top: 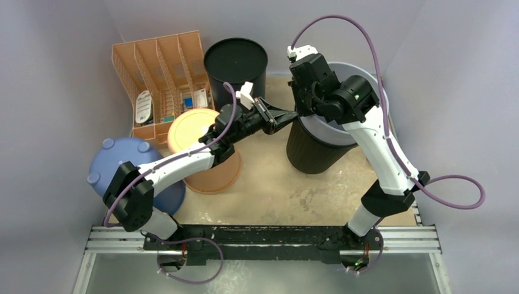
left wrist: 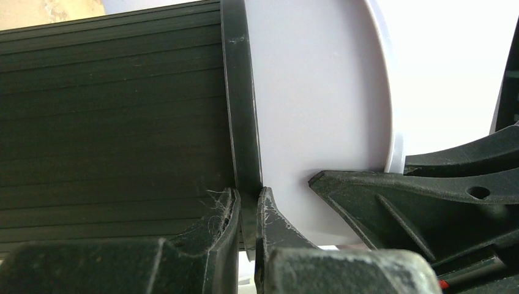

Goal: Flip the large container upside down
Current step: Adjust the container in the container.

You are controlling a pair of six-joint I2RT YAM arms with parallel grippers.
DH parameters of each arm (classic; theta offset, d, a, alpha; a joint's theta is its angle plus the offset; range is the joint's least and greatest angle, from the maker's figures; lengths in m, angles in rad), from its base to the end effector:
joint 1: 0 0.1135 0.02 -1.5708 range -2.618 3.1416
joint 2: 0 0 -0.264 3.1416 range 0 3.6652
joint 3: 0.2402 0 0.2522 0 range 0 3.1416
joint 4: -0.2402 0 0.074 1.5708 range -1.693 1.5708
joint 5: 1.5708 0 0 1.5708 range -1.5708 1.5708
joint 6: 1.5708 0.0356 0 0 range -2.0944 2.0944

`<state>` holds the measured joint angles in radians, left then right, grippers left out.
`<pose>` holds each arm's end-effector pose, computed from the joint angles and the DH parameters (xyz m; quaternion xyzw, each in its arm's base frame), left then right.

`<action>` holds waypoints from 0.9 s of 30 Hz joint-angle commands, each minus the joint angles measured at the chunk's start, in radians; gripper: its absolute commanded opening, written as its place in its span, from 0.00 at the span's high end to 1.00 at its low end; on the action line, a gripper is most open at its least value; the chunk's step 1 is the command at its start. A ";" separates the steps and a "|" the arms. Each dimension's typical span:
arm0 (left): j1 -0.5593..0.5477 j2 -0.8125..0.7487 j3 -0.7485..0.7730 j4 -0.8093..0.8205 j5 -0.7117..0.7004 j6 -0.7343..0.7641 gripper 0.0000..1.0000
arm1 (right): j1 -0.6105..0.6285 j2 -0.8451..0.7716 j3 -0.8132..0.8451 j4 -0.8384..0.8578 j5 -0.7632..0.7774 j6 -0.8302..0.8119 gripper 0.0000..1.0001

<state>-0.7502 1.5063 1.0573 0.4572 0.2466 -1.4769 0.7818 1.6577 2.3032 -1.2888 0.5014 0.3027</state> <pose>0.2561 -0.2506 0.3256 -0.1668 0.6843 -0.6705 0.2334 0.2155 0.1898 0.5087 -0.0978 0.8680 0.0336 0.4857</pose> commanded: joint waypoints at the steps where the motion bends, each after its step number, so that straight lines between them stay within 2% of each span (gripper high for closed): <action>1: 0.008 0.106 -0.097 -0.310 -0.081 0.107 1.00 | 0.020 -0.099 0.108 0.152 0.057 -0.020 1.00; 10: 0.008 0.151 -0.147 -0.296 -0.084 0.111 1.00 | 0.020 -0.132 0.138 0.145 0.091 -0.020 1.00; 20: 0.008 0.191 -0.154 -0.304 -0.091 0.128 1.00 | 0.020 -0.173 0.089 0.178 0.115 -0.011 1.00; 23: 0.008 0.193 -0.161 -0.300 -0.094 0.132 1.00 | 0.020 -0.185 0.064 0.188 0.118 -0.011 1.00; 27: 0.008 0.183 -0.151 -0.300 -0.095 0.145 1.00 | 0.020 -0.203 -0.058 0.228 0.104 -0.007 1.00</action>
<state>-0.7631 1.5681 1.0031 0.6014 0.2543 -1.4811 0.7826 1.6402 2.2555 -1.3037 0.5323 0.3119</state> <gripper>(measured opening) 0.066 0.086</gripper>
